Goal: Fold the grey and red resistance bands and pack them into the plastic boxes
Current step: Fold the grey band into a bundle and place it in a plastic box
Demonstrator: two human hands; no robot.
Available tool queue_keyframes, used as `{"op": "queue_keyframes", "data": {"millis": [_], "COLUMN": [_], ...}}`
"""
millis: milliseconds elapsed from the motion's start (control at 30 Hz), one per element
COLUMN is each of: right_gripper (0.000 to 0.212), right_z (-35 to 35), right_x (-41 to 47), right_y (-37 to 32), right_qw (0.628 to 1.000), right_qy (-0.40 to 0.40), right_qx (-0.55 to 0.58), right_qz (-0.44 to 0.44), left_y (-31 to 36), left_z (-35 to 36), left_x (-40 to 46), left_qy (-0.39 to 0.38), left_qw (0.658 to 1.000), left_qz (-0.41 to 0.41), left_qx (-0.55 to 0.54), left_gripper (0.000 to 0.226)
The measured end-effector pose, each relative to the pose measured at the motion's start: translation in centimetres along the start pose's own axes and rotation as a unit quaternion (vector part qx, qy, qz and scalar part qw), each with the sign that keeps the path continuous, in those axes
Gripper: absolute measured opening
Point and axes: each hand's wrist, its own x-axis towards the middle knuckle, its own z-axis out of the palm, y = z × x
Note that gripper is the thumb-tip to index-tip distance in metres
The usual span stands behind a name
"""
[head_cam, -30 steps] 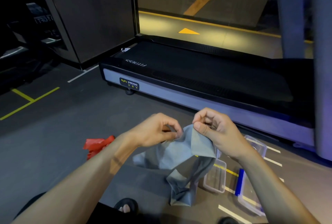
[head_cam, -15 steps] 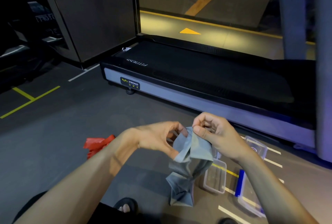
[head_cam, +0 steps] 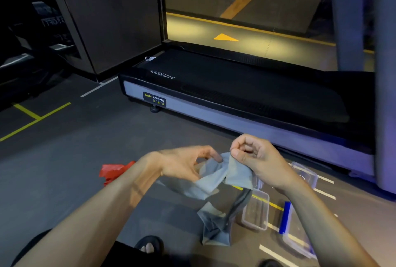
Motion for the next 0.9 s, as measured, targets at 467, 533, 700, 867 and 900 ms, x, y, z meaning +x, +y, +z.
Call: {"op": "queue_keyframes", "data": {"millis": [467,533,700,867,900], "right_gripper": [0.007,0.008,0.015,0.014,0.013], "right_z": [-0.9,-1.3,-1.4,-1.0,-0.9], "right_x": [-0.3,-0.5,-1.0,-1.3,-1.3], "right_y": [-0.2,-0.2,-0.1,-0.2,-0.2], "right_qw": [0.999,0.998,0.997,0.993,0.993], "right_qy": [-0.046,-0.051,-0.074,-0.103,-0.105], "right_qx": [-0.028,-0.028,-0.036,-0.053,-0.057], "right_qz": [0.009,0.007,-0.001,-0.009,-0.013], "left_y": [-0.2,0.6,1.0,2.0,2.0], "left_z": [-1.0,-1.6,-3.4,-4.2,-4.3], "left_x": [-1.1,-2.0,-3.4,-4.3,-4.3], "left_qy": [-0.043,-0.001,0.069,0.1,0.111], "left_qw": [0.998,0.997,0.998,0.989,0.986], "left_qz": [-0.012,-0.037,0.0,0.039,0.04], "left_qx": [-0.034,-0.062,0.008,0.103,0.114], "left_gripper": [0.022,0.043,0.077,0.051,0.046]}}
